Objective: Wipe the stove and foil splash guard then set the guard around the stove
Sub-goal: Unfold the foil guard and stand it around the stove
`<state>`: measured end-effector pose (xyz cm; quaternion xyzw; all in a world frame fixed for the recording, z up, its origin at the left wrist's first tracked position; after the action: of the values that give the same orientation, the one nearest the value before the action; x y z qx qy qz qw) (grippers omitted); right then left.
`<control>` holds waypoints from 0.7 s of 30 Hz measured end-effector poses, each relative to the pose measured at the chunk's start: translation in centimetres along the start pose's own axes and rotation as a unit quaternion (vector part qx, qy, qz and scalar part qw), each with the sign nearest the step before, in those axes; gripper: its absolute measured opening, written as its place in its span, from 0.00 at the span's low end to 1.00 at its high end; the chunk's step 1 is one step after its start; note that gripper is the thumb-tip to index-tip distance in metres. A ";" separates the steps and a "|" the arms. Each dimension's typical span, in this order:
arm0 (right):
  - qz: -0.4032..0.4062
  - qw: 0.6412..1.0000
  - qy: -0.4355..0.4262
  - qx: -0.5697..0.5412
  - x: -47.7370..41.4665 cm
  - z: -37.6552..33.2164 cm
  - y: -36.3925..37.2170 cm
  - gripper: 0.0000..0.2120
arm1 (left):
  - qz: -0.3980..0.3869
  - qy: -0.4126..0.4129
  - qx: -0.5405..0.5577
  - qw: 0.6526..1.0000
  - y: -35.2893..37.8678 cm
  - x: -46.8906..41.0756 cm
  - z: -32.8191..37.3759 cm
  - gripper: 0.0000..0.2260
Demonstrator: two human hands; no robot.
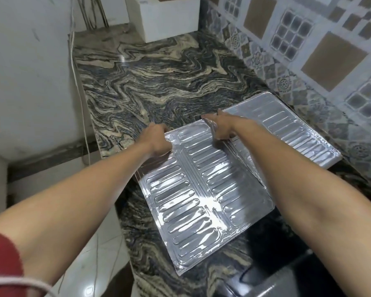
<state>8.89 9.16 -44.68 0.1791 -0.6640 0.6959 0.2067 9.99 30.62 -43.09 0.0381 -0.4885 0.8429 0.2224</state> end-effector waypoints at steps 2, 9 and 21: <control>0.029 0.999 0.010 -0.015 0.4 0.4 -0.6 0.41 | -0.003 -0.001 0.044 0.999 -0.3 0.0 0.5 0.24; 0.096 0.993 0.032 -0.052 3.2 1.1 -3.0 0.46 | 0.016 0.038 0.071 0.997 -3.7 0.7 3.8 0.19; 0.290 0.954 0.077 -0.011 17.6 4.6 -16.6 0.18 | 0.127 0.228 0.051 0.964 -17.3 6.8 14.2 0.16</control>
<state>2.50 5.98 -21.10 -0.0783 -0.6771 0.7301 0.0484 8.83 28.35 -19.82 -0.2063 -0.3822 0.8743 0.2166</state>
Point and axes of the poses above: each hand's wrist, its own x-axis away from the middle knuckle, its own y-axis out of the palm, z = x × y, the point moved 9 cm from there along -x, towards the middle knuckle, and after that the axes turned 10 degrees about x, right-handed, at the moved point
